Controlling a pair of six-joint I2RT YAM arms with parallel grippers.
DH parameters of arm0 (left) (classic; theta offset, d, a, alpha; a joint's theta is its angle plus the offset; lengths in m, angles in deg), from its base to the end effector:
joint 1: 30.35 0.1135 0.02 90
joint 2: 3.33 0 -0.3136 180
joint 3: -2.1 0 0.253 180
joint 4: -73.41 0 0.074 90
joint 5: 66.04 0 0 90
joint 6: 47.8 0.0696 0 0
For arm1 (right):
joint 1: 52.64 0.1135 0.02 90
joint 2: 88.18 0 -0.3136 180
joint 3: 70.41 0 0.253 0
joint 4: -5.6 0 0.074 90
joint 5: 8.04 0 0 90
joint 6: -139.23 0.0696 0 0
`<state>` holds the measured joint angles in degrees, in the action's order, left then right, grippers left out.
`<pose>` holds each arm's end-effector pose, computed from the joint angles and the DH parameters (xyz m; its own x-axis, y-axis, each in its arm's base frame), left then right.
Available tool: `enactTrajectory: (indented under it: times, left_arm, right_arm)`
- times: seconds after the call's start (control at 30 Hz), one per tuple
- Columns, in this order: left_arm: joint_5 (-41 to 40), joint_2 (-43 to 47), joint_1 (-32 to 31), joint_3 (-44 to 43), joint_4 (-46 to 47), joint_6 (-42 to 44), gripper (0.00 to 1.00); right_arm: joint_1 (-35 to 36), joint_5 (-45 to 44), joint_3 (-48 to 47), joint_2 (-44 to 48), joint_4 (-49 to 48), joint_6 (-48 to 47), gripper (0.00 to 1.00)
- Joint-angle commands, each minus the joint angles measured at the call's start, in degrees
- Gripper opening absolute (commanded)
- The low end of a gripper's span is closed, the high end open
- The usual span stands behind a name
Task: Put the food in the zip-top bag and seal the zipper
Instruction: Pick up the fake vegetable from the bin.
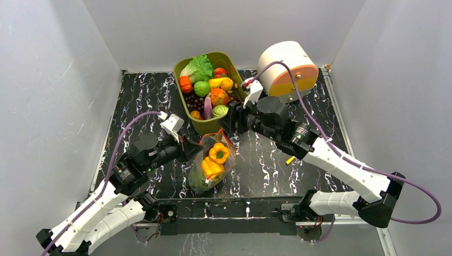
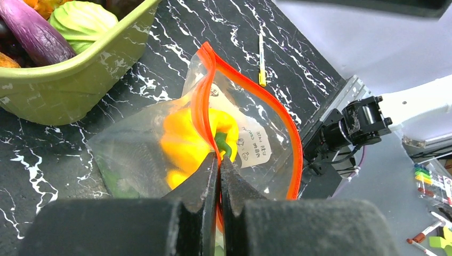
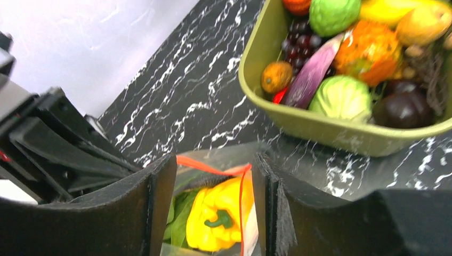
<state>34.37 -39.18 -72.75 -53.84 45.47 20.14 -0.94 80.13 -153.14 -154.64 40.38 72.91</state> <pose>0.0983 -0.1067 0.3646 -0.3922 -0.1421 -0.9088 0.6993 0.5959 -0.3949 0.1714 0.2135 0.4263 -0.4877 0.0302 -0.8725 -0.6221 0.6891 0.3716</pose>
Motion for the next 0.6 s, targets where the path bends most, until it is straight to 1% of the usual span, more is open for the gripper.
enactTrajectory:
  times: [0.0, 0.27, 0.37, 0.43, 0.57]
  left_arm:
    - [2.4, 0.3, -0.2, 0.2, 1.0, 3.9, 0.0]
    - [6.9, 0.3, -0.1, 1.7, 0.7, 9.1, 0.0]
    - [7.5, 0.6, -0.2, 2.2, 0.9, 10.4, 0.0]
    - [7.2, 0.8, -0.2, 2.6, 0.7, 11.1, 0.0]
    - [7.1, 1.3, -0.1, 2.7, -0.2, 11.7, 0.0]
  right_arm:
    - [-0.3, -4.7, -6.0, -2.5, -1.0, -6.1, 0.53]
    - [-3.1, -9.2, -12.1, -11.9, -3.1, -16.4, 0.56]
    - [-5.1, -9.8, -13.9, -15.6, -4.8, -18.0, 0.56]
    - [-6.4, -8.7, -14.7, -18.3, -6.3, -18.2, 0.57]
    - [-9.3, -2.7, -18.5, -25.1, -8.2, -16.0, 0.6]
